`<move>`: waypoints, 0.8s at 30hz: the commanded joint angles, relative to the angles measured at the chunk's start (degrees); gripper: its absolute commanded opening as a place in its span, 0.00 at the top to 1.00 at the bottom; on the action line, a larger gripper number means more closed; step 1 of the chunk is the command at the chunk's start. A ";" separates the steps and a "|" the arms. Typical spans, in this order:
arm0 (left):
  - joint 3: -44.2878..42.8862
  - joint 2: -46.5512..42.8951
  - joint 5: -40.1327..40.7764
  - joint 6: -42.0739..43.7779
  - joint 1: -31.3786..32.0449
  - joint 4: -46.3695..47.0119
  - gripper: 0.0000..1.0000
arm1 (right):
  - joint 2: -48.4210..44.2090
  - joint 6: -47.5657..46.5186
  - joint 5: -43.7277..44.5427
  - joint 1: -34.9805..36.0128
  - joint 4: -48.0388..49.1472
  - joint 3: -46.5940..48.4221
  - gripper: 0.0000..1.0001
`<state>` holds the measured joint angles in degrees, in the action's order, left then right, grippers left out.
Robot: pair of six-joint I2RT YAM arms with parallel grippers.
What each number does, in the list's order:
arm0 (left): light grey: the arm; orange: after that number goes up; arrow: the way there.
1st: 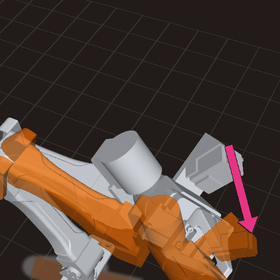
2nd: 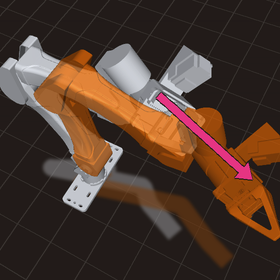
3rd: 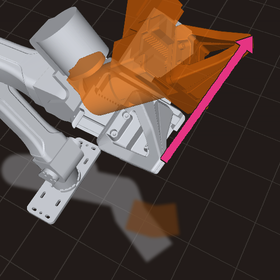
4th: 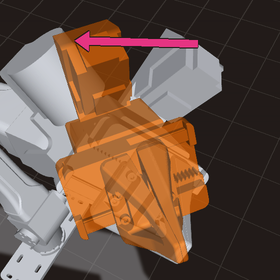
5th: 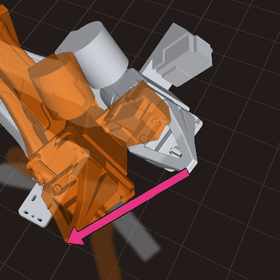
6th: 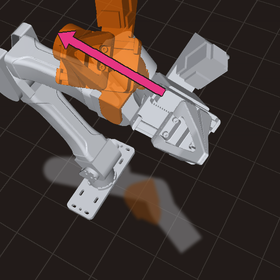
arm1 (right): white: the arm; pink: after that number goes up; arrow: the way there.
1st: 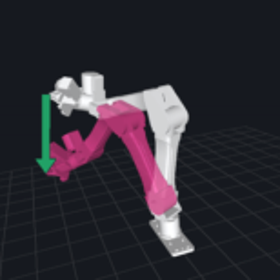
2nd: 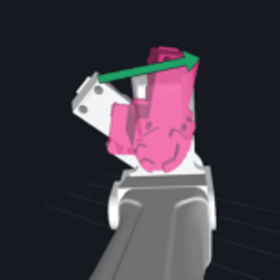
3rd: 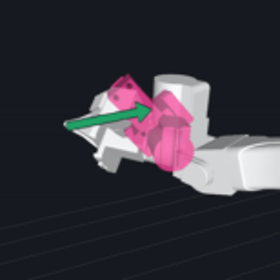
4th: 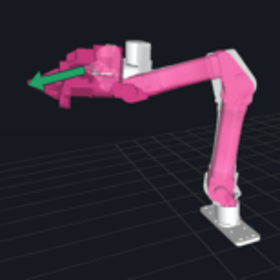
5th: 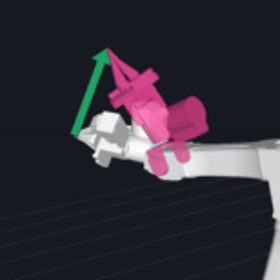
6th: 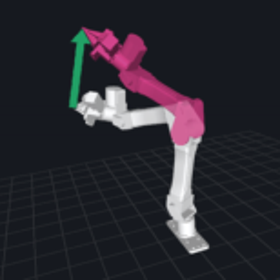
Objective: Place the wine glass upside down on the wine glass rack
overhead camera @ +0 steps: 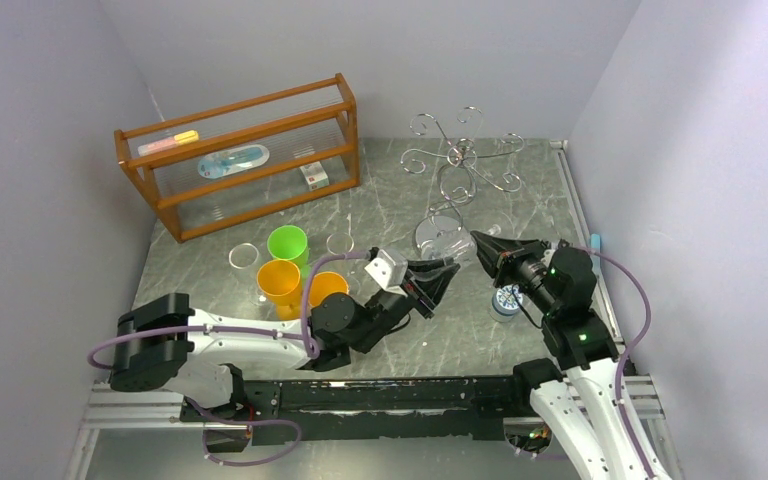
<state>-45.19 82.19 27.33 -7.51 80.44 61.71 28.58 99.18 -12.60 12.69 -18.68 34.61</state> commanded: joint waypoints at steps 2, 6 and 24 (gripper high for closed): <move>-1.34 -3.45 1.64 -4.66 0.41 -7.71 0.59 | -0.72 -5.80 3.67 -0.18 -4.26 2.57 1.00; 2.04 -9.56 2.43 -8.82 0.43 -14.64 0.35 | -1.47 -11.86 9.70 -0.21 -5.49 3.69 1.00; -4.14 -30.77 15.20 -12.15 0.41 -52.78 0.23 | -12.21 -68.78 5.08 -0.29 18.36 -3.69 1.00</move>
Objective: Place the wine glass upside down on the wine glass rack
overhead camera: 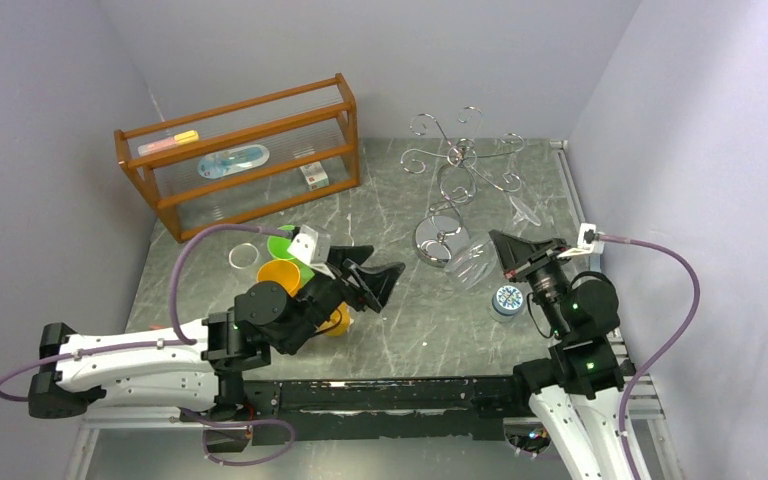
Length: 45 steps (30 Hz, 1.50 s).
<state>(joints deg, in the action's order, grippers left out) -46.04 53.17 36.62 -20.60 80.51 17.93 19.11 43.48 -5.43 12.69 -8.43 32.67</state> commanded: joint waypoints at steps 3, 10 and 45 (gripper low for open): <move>-3.93 -2.23 6.18 2.57 0.35 -9.15 0.22 | -3.53 -16.38 -3.57 -0.29 8.16 -1.50 1.00; -5.94 -1.75 6.84 2.79 0.28 -10.79 0.21 | 0.54 -25.53 -11.60 -0.28 12.57 1.00 1.00; -8.87 4.10 12.41 2.08 0.17 -14.04 0.14 | 25.68 -19.28 -10.52 0.84 34.54 -0.30 1.00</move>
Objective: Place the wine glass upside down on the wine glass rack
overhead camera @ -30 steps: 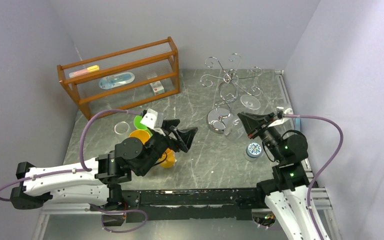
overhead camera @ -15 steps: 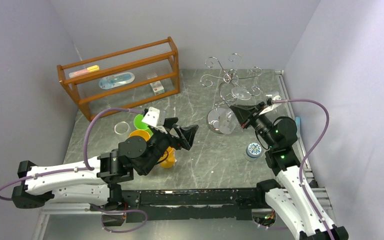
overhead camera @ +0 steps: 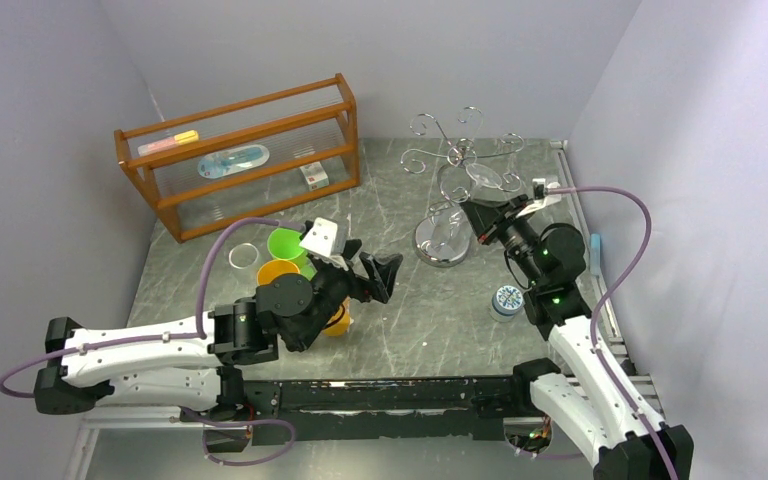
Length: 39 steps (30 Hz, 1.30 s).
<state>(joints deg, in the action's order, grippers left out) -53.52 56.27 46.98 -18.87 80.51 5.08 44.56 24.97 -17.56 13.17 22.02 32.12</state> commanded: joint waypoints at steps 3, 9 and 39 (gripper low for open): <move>-1.28 1.25 1.94 0.30 0.09 -0.98 0.13 | 2.27 -1.66 -0.04 0.92 3.99 1.12 1.00; -1.15 1.18 2.30 -0.55 -0.19 -1.79 0.13 | 6.35 -5.42 -0.48 4.21 2.77 3.39 1.00; -0.26 -0.41 2.41 -3.01 -0.64 -4.35 0.14 | -0.72 -8.40 5.09 10.21 10.48 -3.55 1.00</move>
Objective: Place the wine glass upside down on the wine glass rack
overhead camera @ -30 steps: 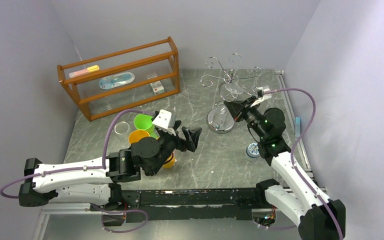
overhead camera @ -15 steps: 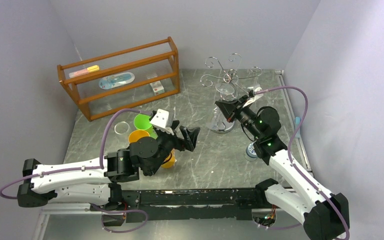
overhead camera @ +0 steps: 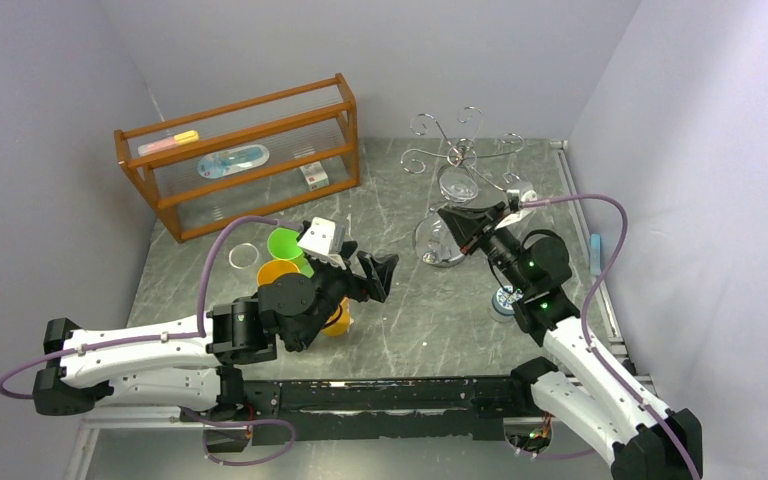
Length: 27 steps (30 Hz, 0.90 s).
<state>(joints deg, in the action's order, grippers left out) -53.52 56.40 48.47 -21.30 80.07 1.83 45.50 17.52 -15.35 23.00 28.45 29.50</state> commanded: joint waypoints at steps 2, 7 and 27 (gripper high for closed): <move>-0.35 -0.41 0.93 -0.79 -0.27 -1.56 0.14 | -2.21 -0.80 4.50 0.38 3.94 -1.48 1.00; -0.52 0.10 0.90 -1.35 -0.27 -1.74 0.14 | -1.99 0.12 10.73 0.38 0.41 -0.79 1.00; -6.49 3.16 -12.64 -6.43 -10.55 -13.86 0.04 | -8.18 2.12 10.17 0.29 -11.61 -0.37 0.41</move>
<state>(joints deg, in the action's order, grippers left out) -57.49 60.27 39.05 -26.28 71.29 -7.29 40.42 20.27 -3.86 23.42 21.23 28.45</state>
